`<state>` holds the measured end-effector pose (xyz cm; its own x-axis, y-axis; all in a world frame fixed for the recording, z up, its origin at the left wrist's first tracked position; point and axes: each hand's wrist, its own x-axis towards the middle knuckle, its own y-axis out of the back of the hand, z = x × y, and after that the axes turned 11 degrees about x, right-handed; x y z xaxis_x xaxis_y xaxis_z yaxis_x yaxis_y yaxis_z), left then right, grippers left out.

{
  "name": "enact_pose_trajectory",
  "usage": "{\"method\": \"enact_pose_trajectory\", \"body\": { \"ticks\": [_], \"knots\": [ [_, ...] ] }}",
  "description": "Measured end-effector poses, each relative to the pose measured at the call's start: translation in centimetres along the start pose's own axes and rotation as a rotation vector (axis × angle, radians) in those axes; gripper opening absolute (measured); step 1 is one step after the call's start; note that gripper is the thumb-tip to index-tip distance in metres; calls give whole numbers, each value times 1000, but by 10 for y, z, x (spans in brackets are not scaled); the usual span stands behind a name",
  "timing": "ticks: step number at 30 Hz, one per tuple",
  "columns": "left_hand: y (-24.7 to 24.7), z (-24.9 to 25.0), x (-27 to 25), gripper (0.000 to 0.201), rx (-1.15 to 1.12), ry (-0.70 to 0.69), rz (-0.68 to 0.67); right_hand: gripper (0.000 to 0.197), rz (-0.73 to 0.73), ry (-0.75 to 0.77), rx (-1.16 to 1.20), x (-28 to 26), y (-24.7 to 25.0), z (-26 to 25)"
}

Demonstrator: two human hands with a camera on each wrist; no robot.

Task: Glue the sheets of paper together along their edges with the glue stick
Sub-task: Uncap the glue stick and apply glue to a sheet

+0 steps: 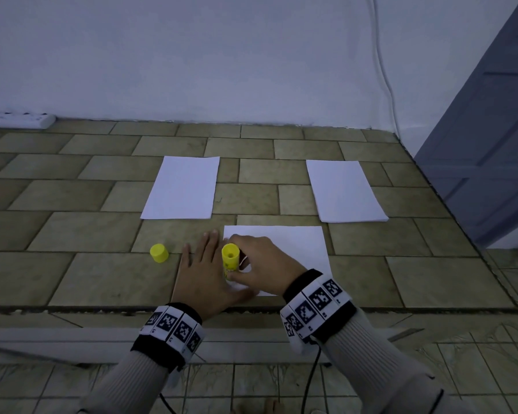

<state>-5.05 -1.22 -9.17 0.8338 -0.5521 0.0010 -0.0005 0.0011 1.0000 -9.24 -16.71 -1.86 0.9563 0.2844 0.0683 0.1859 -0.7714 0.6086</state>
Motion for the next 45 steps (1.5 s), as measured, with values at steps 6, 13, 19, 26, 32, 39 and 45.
{"method": "enact_pose_trajectory", "body": {
  "ticks": [6,13,19,26,32,39,45],
  "knots": [
    [-1,-2,1,141,36,32,-47,23,58,-11,-51,33,15,10],
    [0,-2,0,136,16,40,-30,26,119,-125,-96,63,34,19],
    [-1,-1,-2,129,-19,49,17,24,197,-143,22,30,44,21],
    [-3,-1,-2,127,18,32,29,19,200,-111,188,-42,39,26],
    [0,0,-2,135,36,15,-1,18,132,-41,169,-62,31,26],
    [2,-1,-2,136,35,28,-32,16,138,-53,144,-42,42,32],
    [2,-1,0,128,39,44,-43,16,199,-113,114,-5,64,44]
  ]
}}
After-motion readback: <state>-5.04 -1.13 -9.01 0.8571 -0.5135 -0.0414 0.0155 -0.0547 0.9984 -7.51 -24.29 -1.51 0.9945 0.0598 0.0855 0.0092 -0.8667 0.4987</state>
